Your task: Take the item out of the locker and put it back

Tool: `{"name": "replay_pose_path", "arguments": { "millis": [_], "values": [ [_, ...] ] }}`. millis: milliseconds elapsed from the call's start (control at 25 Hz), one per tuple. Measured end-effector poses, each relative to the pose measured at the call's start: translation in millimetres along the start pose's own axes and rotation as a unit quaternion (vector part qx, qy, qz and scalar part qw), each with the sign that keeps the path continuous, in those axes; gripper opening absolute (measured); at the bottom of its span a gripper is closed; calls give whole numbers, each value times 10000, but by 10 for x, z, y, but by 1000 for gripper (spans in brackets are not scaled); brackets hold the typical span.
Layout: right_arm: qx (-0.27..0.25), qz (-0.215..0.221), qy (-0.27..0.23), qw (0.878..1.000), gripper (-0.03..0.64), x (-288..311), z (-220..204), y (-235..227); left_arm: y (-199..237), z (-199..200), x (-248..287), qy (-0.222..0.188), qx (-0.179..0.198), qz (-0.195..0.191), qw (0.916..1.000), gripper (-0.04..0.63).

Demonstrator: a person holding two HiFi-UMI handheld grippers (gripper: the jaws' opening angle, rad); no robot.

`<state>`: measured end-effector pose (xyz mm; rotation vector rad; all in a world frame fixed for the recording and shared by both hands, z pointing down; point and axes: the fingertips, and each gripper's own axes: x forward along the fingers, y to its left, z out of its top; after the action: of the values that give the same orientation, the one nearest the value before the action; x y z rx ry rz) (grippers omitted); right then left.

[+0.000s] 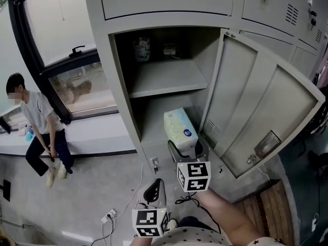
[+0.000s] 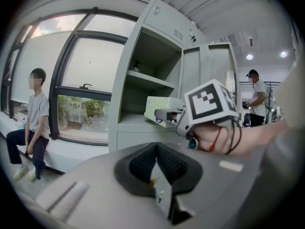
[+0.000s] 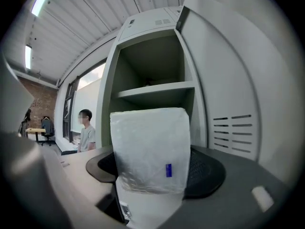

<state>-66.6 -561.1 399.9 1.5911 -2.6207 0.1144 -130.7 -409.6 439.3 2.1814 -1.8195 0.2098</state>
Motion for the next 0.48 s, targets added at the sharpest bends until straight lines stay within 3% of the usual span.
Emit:
{"name": "replay_pose_path", "arguments": {
  "millis": [480],
  "values": [
    [-185, -133, 304, 9993, 379, 711, -80, -34, 227, 0, 81, 100, -53, 223, 9997, 8]
  ]
}}
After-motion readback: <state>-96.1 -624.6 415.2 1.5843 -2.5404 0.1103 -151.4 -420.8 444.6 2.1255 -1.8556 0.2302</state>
